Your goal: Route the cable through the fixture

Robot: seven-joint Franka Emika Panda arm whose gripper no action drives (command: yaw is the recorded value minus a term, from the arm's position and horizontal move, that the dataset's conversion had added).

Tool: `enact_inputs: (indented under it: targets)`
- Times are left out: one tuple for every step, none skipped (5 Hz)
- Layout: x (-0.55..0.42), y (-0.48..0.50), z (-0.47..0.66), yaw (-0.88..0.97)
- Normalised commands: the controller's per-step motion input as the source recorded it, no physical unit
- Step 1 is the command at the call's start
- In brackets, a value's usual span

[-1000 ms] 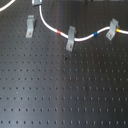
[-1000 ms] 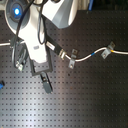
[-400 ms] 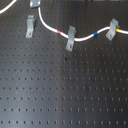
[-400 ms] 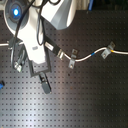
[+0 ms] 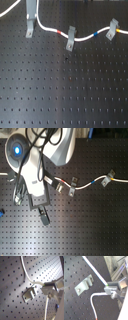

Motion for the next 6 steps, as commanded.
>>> enact_inputs:
  targets:
    - [-0.342,0.075,0.4,0.01]
    - [-0.375,0.034,0.45,0.03]
    - [-0.476,0.01,0.38,0.08]
    - [-0.46,0.409,0.45,0.0]
    - [-0.427,0.454,0.49,0.0]
    - [-0.241,0.315,0.44,0.0]
